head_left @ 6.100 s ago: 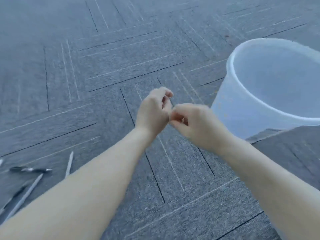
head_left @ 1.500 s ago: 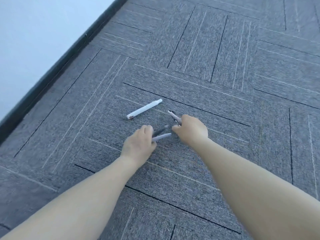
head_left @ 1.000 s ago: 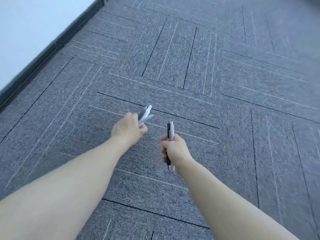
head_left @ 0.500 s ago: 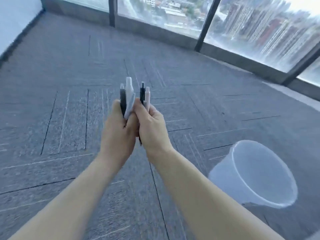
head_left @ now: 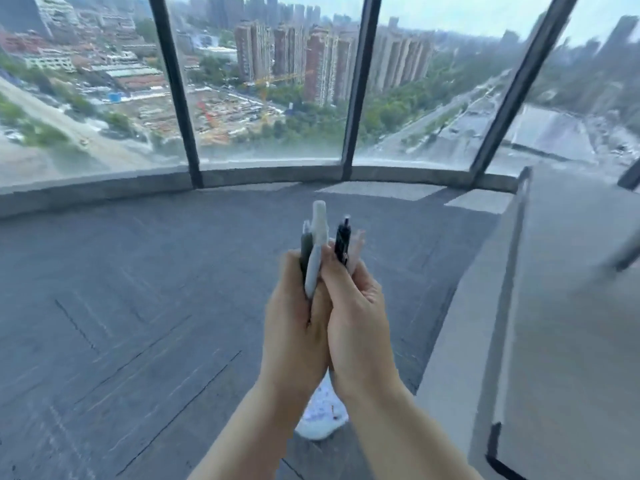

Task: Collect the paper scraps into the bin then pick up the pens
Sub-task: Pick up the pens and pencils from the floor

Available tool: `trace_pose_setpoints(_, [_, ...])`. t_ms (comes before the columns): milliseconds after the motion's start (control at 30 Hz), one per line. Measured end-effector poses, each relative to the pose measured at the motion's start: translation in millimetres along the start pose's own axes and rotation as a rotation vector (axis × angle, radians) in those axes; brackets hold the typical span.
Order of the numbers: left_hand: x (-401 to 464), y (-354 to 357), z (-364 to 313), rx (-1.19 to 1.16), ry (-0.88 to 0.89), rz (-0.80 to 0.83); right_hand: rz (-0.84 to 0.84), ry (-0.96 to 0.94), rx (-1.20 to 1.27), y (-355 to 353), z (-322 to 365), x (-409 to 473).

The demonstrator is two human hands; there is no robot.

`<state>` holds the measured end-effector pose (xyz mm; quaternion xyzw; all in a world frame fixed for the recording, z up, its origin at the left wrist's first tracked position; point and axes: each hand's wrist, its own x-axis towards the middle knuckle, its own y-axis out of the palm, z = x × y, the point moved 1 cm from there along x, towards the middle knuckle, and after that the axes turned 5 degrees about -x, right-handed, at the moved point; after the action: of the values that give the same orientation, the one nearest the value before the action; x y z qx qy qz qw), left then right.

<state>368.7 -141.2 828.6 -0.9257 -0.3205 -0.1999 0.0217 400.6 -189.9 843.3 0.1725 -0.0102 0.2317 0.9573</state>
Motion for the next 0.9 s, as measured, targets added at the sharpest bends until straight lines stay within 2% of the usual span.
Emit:
trace_pose_setpoints(133, [-10.0,91.8,-48.3,-0.092,0.018,0.194,-0.261,-0.101,0.024,-61.7,77.1,-19.7])
trace_pose_setpoints(267, [-41.0,172.3,-84.8,-0.208,0.02,0.347,-0.42,-0.182,0.023,-130.0,132.9,-52.9])
trace_pose_setpoints(400, [-75.1,242.8,-102.8,-0.204,0.025,0.491,-0.561,-0.224,0.041,-198.5,167.7,-81.6])
trace_pose_setpoints(633, [-134.6,346.6,-78.1,-0.228,-0.079,0.662,-0.654,-0.2,0.149,-311.3,177.5,-125.3])
trace_pose_setpoints(900, [-164.8,386.2,-38.1,-0.246,-0.313,0.673,-0.689,-0.079,0.109,-375.3,147.9,-133.0])
